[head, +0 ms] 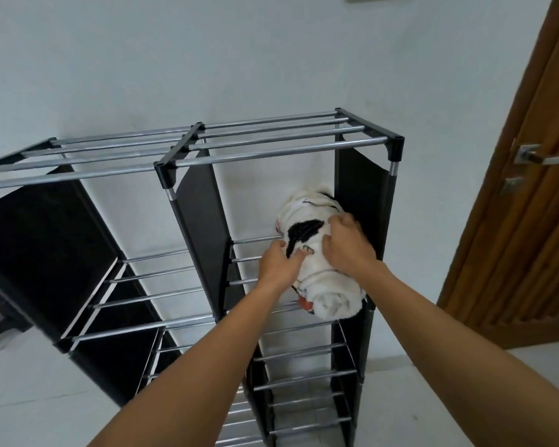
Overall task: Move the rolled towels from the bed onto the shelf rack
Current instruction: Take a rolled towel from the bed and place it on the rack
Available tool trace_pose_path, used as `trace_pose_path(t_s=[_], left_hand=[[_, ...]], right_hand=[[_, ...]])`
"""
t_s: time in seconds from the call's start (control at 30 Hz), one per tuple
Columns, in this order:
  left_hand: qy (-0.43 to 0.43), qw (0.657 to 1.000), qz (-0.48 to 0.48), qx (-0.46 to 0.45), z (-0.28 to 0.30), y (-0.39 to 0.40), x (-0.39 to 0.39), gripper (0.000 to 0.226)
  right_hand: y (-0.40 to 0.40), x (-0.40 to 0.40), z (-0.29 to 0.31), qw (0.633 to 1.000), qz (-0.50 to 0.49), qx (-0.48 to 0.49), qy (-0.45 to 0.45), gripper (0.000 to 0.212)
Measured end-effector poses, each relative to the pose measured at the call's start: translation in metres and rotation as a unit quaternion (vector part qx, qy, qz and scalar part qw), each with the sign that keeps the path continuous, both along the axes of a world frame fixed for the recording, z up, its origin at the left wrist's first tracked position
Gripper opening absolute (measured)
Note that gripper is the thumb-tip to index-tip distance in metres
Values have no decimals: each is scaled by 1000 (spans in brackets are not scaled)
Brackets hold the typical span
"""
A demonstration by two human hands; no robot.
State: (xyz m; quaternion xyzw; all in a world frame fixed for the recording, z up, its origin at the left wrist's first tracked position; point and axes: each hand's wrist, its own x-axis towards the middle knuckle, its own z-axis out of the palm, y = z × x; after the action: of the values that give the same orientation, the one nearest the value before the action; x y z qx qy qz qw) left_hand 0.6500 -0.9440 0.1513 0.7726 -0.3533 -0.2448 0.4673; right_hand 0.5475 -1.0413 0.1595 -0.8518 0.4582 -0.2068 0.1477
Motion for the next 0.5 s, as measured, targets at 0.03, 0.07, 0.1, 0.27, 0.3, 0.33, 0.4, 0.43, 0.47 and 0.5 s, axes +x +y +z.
trace_pose_path(t_s=[0.03, 0.07, 0.1, 0.27, 0.3, 0.33, 0.4, 0.43, 0.47, 0.5], left_hand=[[-25, 1000, 0, -1, 3, 3, 0, 56], [-49, 999, 0, -6, 4, 5, 0, 54], [-75, 997, -2, -17, 5, 8, 0, 50], [-222, 963, -75, -129, 11, 28, -18, 30], [-230, 956, -107, -146, 12, 33, -28, 31], [-229, 949, -146, -159, 12, 38, -41, 33], [-208, 937, -226, -168, 7, 51, -78, 30], [-188, 930, -272, -159, 1, 59, -100, 26], [-171, 918, -327, -143, -7, 68, -122, 22], [-161, 900, -385, -122, -15, 76, -146, 19]], right_hand=[[5, -3, -2, 1000, 1, -14, -13, 41], [12, -7, -4, 999, 0, -25, -29, 38], [19, -13, -7, 999, -2, -31, -43, 36], [75, -55, -23, 993, -43, -40, -101, 33], [90, -68, -28, 993, -60, -34, -97, 32], [106, -83, -34, 993, -81, -28, -85, 31], [142, -121, -49, 988, -144, -15, -53, 28], [164, -145, -56, 981, -190, -2, -39, 26], [188, -170, -63, 970, -240, 14, -32, 25], [213, -197, -70, 956, -291, 30, -27, 25]])
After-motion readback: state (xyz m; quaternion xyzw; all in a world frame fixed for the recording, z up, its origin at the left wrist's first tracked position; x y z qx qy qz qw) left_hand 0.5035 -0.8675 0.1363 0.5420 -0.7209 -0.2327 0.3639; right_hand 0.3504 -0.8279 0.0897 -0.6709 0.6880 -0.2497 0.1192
